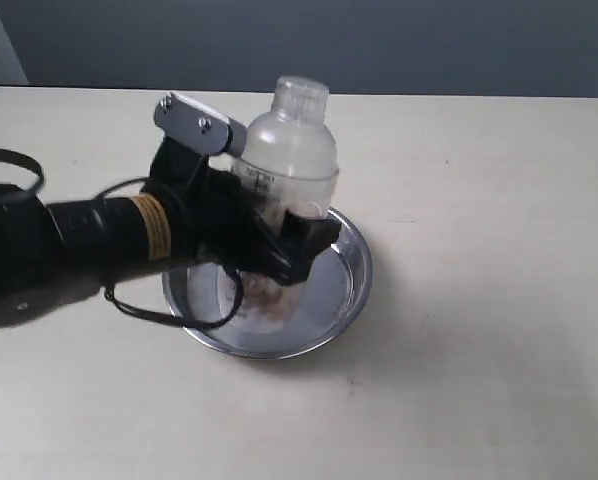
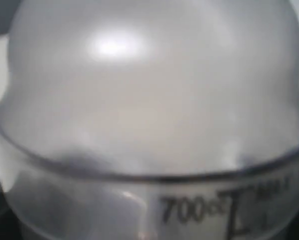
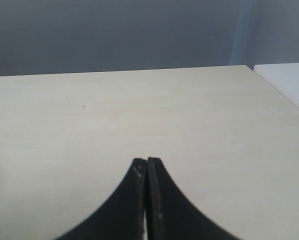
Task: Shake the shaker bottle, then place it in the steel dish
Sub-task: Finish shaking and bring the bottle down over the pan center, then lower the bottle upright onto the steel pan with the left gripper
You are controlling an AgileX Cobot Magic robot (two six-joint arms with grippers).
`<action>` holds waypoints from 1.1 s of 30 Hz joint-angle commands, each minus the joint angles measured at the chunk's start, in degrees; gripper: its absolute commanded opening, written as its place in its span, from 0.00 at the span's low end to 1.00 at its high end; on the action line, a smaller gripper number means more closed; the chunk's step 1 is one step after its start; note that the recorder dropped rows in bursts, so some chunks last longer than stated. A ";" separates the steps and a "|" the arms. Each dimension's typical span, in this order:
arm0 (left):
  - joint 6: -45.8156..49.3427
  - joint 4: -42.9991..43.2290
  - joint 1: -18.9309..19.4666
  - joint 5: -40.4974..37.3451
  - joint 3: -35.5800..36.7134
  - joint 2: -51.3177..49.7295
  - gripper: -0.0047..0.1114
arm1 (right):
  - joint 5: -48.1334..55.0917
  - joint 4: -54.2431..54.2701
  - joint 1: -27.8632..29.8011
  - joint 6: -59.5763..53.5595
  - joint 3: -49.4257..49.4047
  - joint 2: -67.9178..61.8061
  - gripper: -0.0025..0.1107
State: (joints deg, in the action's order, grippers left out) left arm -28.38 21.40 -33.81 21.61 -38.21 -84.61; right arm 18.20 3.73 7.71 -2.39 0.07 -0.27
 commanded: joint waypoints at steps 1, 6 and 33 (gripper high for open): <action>3.92 -0.95 0.04 -0.01 -6.57 7.02 0.04 | -0.75 0.04 0.20 -0.11 -0.07 0.27 0.01; 0.36 0.73 0.58 1.16 -3.26 -6.28 0.04 | -0.75 0.04 0.20 -0.11 -0.07 0.27 0.01; 14.10 -3.10 5.24 33.63 -2.60 -19.47 0.04 | -0.75 0.04 0.20 -0.11 -0.07 0.27 0.01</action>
State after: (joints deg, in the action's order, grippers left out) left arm -15.16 19.75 -30.13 50.27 -41.42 -103.07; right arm 18.20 3.73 7.71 -2.39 0.07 -0.27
